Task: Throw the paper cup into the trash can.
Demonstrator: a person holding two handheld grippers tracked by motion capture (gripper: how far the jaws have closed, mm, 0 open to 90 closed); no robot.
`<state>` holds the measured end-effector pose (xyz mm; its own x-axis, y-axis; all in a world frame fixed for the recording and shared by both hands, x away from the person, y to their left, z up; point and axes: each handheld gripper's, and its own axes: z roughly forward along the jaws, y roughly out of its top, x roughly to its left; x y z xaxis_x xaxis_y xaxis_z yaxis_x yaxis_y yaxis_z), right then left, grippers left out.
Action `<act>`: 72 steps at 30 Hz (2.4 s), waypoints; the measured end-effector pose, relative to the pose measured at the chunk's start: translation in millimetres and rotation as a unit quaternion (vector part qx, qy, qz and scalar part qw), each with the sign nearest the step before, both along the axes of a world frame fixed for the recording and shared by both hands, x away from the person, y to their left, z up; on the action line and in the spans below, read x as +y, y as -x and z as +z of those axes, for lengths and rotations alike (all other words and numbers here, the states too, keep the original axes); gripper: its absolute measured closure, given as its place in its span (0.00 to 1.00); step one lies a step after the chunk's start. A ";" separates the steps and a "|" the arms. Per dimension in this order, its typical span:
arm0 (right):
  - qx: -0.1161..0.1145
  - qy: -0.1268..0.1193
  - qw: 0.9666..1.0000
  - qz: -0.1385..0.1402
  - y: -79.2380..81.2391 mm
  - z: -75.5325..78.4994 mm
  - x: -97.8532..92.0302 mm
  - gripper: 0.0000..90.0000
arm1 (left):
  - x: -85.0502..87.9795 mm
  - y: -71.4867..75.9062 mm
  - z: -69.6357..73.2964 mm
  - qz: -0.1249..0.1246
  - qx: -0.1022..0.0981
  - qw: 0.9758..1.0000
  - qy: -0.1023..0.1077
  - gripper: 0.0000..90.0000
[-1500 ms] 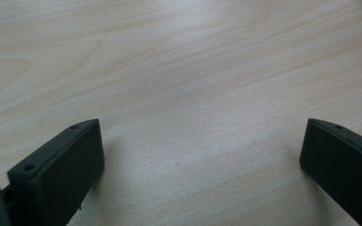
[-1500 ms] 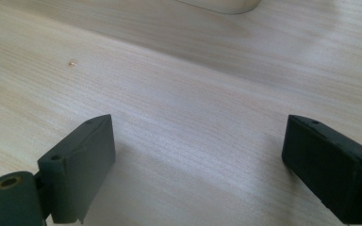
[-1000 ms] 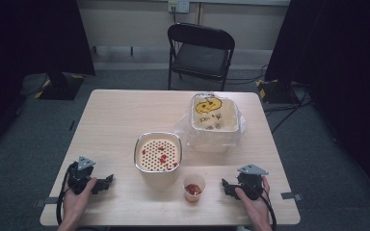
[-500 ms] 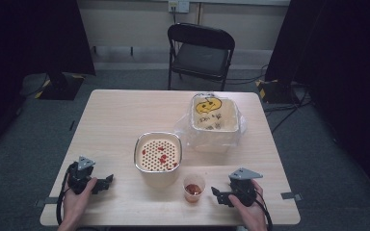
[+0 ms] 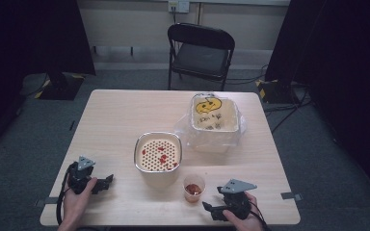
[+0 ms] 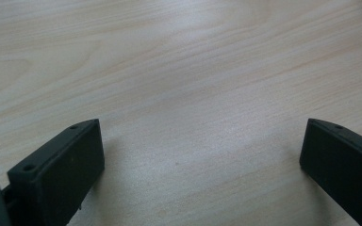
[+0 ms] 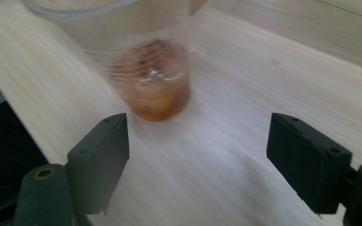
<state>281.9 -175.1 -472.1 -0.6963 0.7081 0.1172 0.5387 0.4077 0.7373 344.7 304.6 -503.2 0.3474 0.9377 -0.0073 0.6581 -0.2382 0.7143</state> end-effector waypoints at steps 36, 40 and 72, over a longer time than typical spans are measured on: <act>-0.024 -0.029 0.998 0.042 -25.9 -1.0 54.4 0.39 | 0.0 0.0 0.0 0.000 0.000 1.000 0.000 0.00; -0.027 -0.027 0.999 0.038 -25.9 -0.2 53.2 0.42 | 0.0 0.0 0.0 0.000 0.000 1.000 0.000 0.00; -0.062 -0.081 0.995 -0.013 -47.2 51.2 30.9 0.45 | 0.0 0.0 0.0 0.000 0.000 1.000 0.000 0.00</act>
